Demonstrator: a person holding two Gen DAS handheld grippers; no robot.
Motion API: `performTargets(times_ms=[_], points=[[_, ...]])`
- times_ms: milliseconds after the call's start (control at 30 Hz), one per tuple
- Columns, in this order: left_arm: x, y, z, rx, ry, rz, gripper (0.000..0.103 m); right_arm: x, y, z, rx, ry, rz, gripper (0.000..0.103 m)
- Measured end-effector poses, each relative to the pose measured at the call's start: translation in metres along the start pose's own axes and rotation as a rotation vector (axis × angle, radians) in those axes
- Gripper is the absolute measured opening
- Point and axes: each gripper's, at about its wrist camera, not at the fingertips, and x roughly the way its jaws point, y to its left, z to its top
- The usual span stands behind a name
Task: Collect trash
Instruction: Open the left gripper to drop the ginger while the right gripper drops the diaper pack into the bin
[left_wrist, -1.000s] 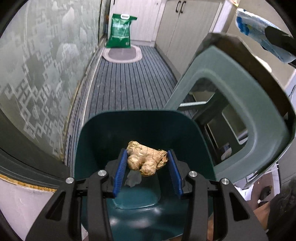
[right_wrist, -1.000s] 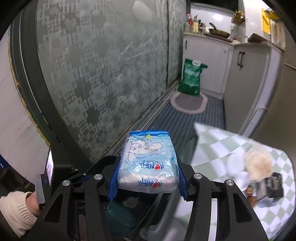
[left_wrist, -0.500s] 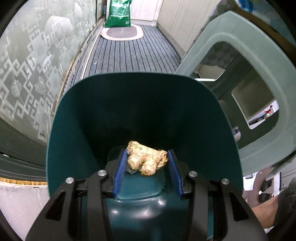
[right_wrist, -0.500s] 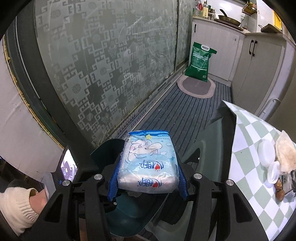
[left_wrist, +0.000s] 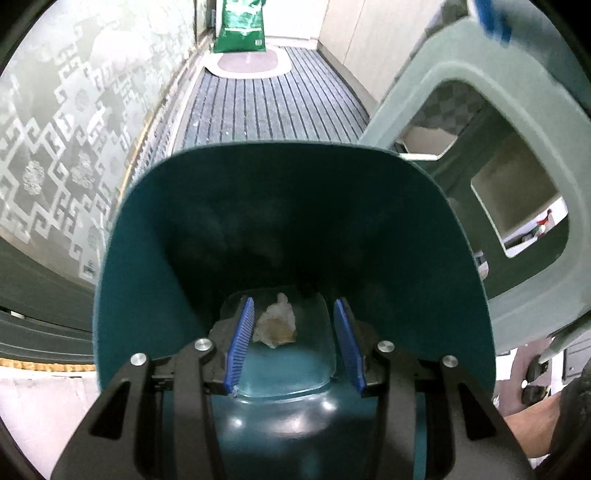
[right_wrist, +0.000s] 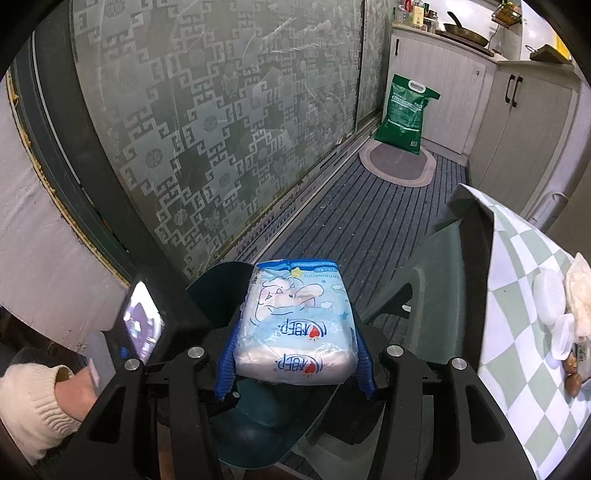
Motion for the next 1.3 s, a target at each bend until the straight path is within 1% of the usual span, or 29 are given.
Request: performTargets(times_ms=[100, 133, 200, 267, 333, 367, 500, 767, 900, 1000, 1067, 1100, 1167, 1300], points=[[-0.018, 0.007, 0.004, -0.026, -0.053, 0.003, 0.041, 0.004, 0.001, -0.001, -0.001, 0.007, 0.001, 0.052], [-0.026, 0.010, 0.005, -0.041, -0.080, 0.002, 0.040, 0.006, 0.002, -0.002, -0.001, 0.011, 0.001, 0.052], [-0.040, 0.016, 0.007, -0.067, -0.123, 0.007, 0.034, 0.010, 0.003, -0.003, -0.001, 0.018, 0.003, 0.052], [-0.058, 0.025, 0.010, -0.093, -0.185, 0.009, 0.030, 0.014, 0.005, -0.005, -0.006, 0.031, 0.004, 0.052], [-0.074, 0.031, 0.014, -0.110, -0.238, 0.009, 0.029, 0.022, 0.009, -0.008, -0.014, 0.050, 0.007, 0.052], [-0.084, 0.034, 0.017, -0.118, -0.271, 0.001, 0.026, 0.025, 0.011, -0.010, -0.018, 0.058, 0.009, 0.052], [-0.110, 0.035, 0.023, -0.134, -0.345, -0.023, 0.023, 0.044, 0.019, -0.020, -0.034, 0.107, 0.015, 0.052], [-0.139, 0.025, 0.025, -0.110, -0.426, -0.056, 0.023, 0.087, 0.037, -0.045, -0.080, 0.241, 0.030, 0.052], [-0.150, 0.022, 0.026, -0.096, -0.461, -0.074, 0.023, 0.101, 0.044, -0.057, -0.109, 0.288, 0.029, 0.052], [-0.158, 0.020, 0.025, -0.103, -0.487, -0.088, 0.022, 0.111, 0.046, -0.065, -0.122, 0.330, 0.036, 0.058], [-0.166, 0.017, 0.027, -0.102, -0.508, -0.098, 0.021, 0.111, 0.048, -0.067, -0.124, 0.331, 0.034, 0.066], [-0.168, 0.017, 0.027, -0.100, -0.514, -0.101, 0.021, 0.110, 0.048, -0.068, -0.127, 0.332, 0.039, 0.068], [-0.175, 0.012, 0.029, -0.091, -0.538, -0.108, 0.021, 0.106, 0.049, -0.066, -0.126, 0.320, 0.044, 0.069], [-0.191, 0.003, 0.030, -0.074, -0.590, -0.110, 0.021, 0.085, 0.056, -0.055, -0.136, 0.258, 0.057, 0.069]])
